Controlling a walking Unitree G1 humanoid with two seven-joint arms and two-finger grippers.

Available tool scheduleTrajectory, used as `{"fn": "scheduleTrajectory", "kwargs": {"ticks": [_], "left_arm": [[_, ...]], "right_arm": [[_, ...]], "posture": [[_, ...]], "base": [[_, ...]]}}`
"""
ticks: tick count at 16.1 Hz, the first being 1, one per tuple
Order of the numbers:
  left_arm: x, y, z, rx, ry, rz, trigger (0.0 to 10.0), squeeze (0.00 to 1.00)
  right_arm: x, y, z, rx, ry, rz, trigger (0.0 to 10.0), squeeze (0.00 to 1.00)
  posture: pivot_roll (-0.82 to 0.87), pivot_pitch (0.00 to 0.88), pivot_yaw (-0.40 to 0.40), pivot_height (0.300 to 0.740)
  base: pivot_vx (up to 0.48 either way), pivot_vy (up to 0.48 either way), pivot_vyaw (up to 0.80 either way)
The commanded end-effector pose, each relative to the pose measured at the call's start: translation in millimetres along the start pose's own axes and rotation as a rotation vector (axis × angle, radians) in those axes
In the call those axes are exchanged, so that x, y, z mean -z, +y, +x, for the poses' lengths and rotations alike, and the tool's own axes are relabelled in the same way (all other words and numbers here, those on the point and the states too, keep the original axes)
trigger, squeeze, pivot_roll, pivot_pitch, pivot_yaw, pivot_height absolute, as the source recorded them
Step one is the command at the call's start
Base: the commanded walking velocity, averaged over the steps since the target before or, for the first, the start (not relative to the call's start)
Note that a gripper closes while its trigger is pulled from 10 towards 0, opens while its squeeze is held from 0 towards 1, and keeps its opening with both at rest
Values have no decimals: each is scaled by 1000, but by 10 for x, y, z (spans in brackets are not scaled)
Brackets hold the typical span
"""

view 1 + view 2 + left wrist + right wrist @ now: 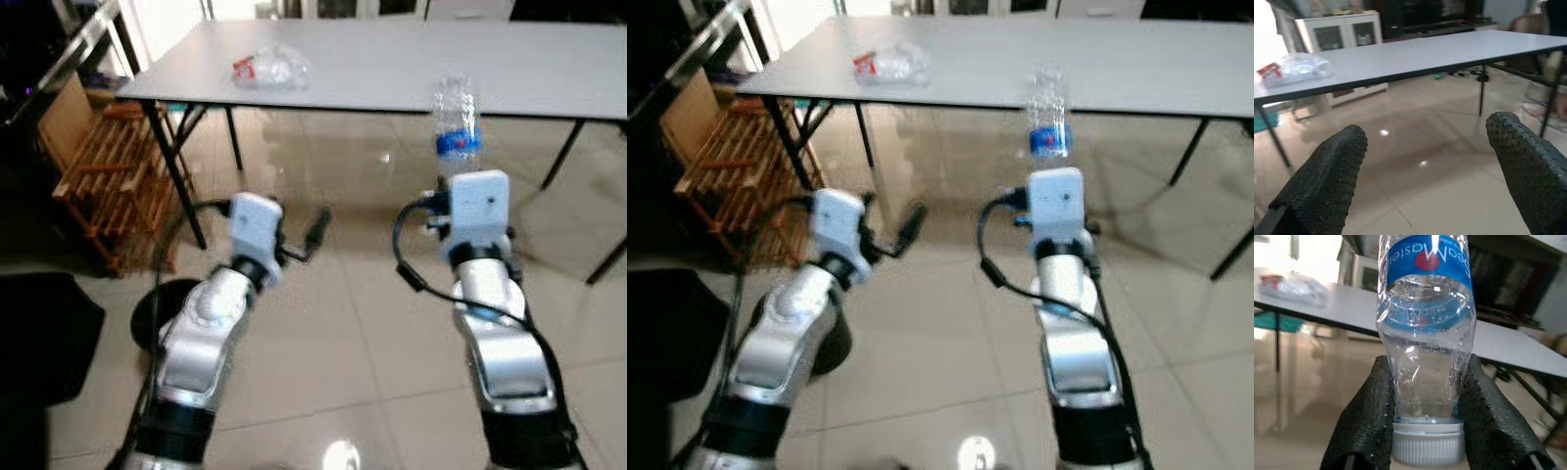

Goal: Picking trash to rubbish bin

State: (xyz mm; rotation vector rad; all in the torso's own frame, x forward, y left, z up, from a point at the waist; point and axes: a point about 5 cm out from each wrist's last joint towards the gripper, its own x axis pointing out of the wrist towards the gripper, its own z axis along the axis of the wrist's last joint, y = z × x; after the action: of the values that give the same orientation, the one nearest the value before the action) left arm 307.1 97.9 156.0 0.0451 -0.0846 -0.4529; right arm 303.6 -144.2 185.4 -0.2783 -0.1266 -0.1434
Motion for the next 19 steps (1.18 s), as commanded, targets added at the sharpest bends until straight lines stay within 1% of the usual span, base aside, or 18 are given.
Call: {"fn": "scheduleTrajectory", "kwargs": {"ticks": [1,19], "left_arm": [[-36,48,-2,-5,-7,19,10000,0],[-9,73,-13,-20,8,32,10000,0]], "right_arm": [[-59,31,0,-9,-23,11,10000,0],[-54,52,-7,-19,-22,15,10000,0]], "posture": [[14,48,39,740],[15,54,38,740]], "base": [[0,480,0],[0,480,0]]}}
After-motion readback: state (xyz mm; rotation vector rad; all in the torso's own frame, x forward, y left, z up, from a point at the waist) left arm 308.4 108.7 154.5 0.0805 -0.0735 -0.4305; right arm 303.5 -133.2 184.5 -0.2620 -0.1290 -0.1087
